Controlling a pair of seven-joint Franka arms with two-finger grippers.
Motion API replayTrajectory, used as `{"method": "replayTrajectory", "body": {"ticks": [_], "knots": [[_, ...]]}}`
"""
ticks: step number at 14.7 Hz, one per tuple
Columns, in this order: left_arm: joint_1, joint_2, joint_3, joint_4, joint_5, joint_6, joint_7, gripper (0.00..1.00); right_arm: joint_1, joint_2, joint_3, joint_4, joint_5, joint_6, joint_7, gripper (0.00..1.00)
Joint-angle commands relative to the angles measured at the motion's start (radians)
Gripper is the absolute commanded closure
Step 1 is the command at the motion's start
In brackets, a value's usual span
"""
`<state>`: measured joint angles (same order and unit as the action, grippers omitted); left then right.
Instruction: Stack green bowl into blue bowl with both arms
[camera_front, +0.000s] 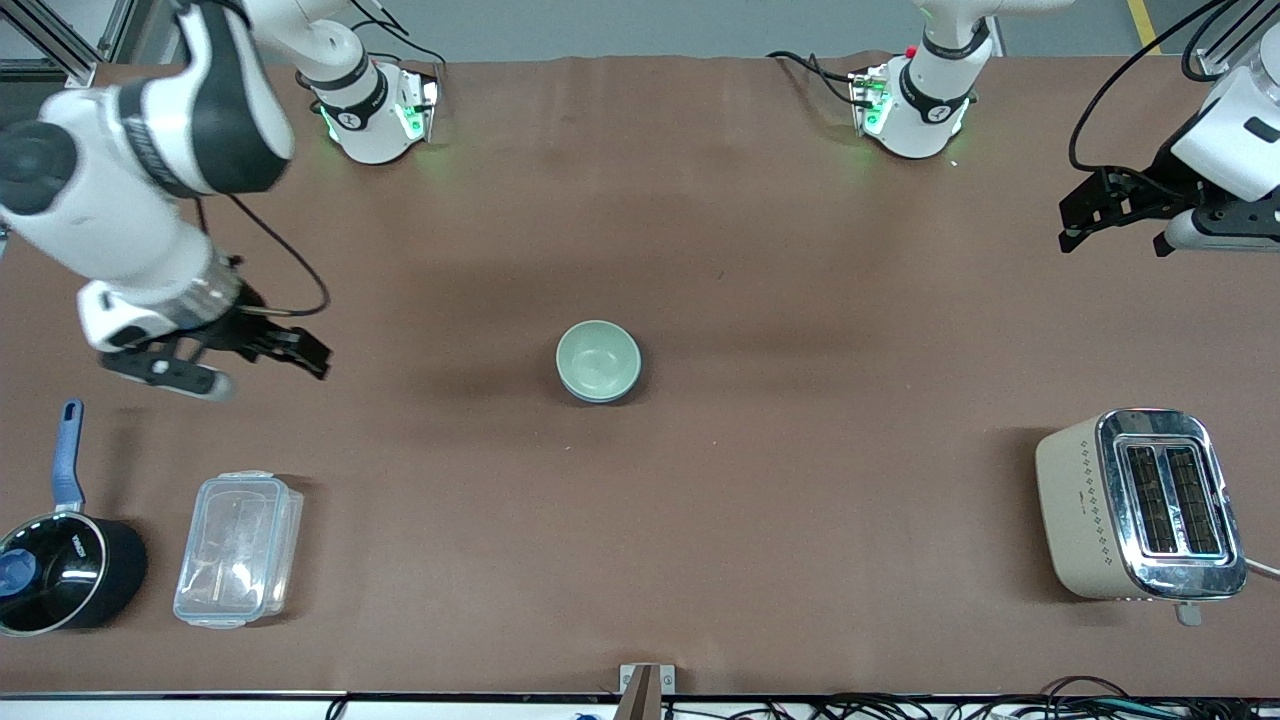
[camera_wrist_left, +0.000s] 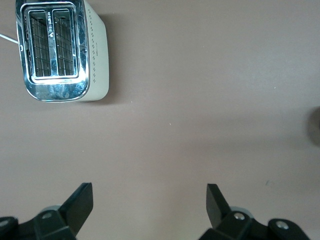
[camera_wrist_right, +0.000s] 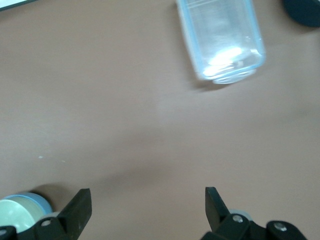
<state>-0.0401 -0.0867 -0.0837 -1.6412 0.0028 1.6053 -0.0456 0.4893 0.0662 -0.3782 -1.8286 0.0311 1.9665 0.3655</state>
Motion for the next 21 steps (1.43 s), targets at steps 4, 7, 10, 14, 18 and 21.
{"method": "replayTrajectory", "body": {"ticks": [4,7,10,14,18,21], "knots": [[-0.001,-0.001,0.001,0.015,-0.015,-0.015,0.003,0.00,-0.188,-0.158,0.010,-0.031,-0.022,-0.150,-0.276,0.00],[0.000,-0.001,-0.001,0.021,-0.017,-0.015,0.015,0.00,-0.231,-0.149,0.010,0.104,-0.036,-0.243,-0.336,0.00],[0.000,-0.001,-0.001,0.023,-0.017,-0.015,0.017,0.00,-0.247,-0.121,0.010,0.215,-0.094,-0.308,-0.424,0.00],[0.002,-0.001,-0.001,0.023,-0.015,-0.015,0.018,0.00,-0.248,-0.049,0.012,0.311,-0.093,-0.351,-0.422,0.00],[0.002,-0.001,-0.001,0.023,-0.017,-0.015,0.018,0.00,-0.366,-0.057,0.135,0.299,-0.088,-0.409,-0.405,0.00],[0.002,-0.001,0.001,0.023,-0.017,-0.015,0.020,0.00,-0.578,-0.107,0.367,0.226,-0.080,-0.399,-0.396,0.00]]}}
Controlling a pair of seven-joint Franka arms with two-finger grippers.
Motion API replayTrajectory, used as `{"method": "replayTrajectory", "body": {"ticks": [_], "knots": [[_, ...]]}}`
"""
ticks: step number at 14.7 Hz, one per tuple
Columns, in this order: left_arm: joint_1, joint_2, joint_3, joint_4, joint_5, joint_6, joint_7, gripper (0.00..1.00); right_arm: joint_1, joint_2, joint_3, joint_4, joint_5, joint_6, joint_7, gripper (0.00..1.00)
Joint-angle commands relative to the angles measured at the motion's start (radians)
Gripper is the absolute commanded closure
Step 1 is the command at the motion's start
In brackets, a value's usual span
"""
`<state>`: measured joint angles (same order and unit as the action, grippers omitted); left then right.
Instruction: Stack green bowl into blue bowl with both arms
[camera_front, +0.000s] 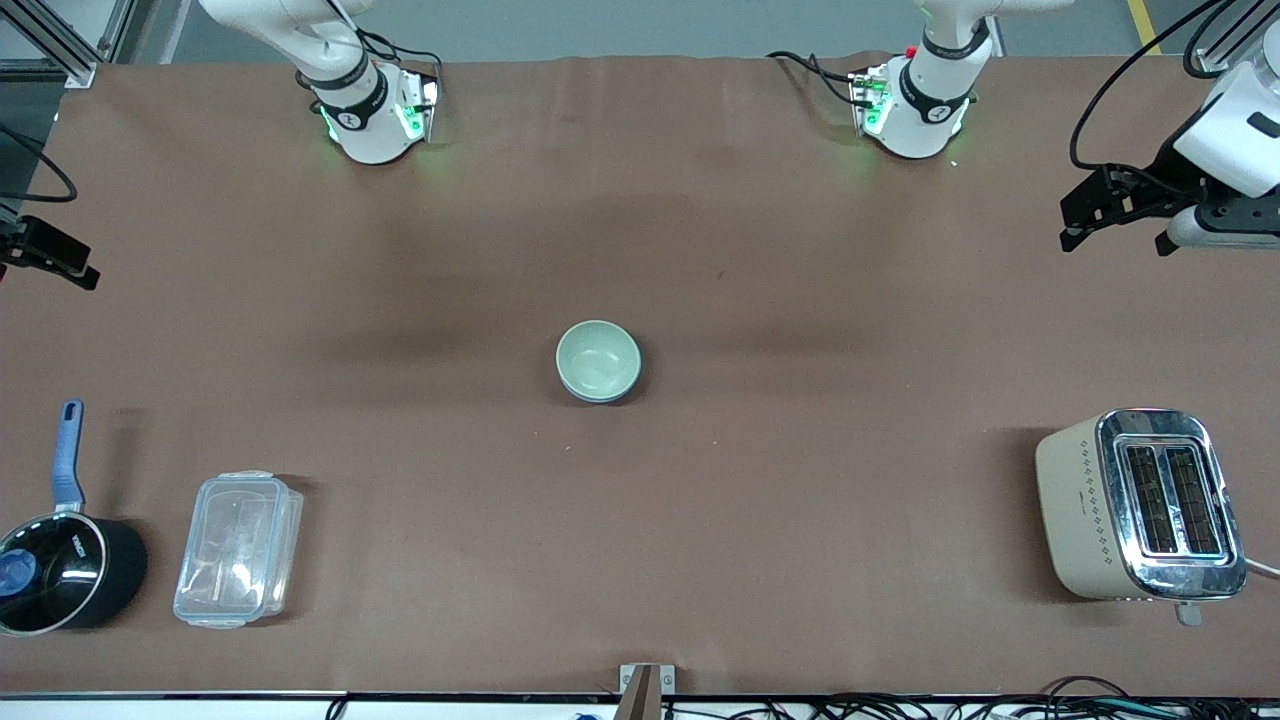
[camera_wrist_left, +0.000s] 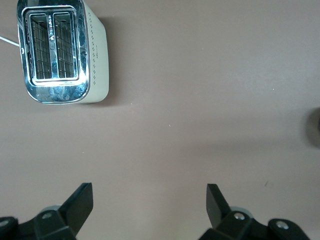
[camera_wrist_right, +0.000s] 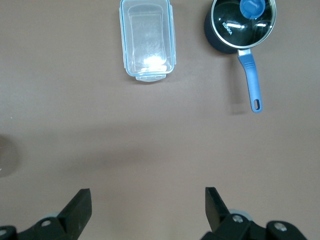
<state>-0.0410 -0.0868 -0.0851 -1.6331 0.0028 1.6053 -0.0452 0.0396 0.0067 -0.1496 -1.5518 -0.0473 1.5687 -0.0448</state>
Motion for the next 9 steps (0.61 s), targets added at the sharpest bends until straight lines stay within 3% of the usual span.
{"method": "replayTrajectory", "body": {"ticks": [1,9], "knots": [[0.003,-0.001,0.001,0.015,-0.017,-0.015,0.019,0.00,-0.144,-0.057,0.159,-0.062,-0.002,-0.006,0.034,0.00],[0.003,-0.001,0.002,0.015,-0.017,-0.015,0.018,0.00,-0.116,-0.054,0.097,-0.059,0.043,-0.022,0.025,0.00]]}}
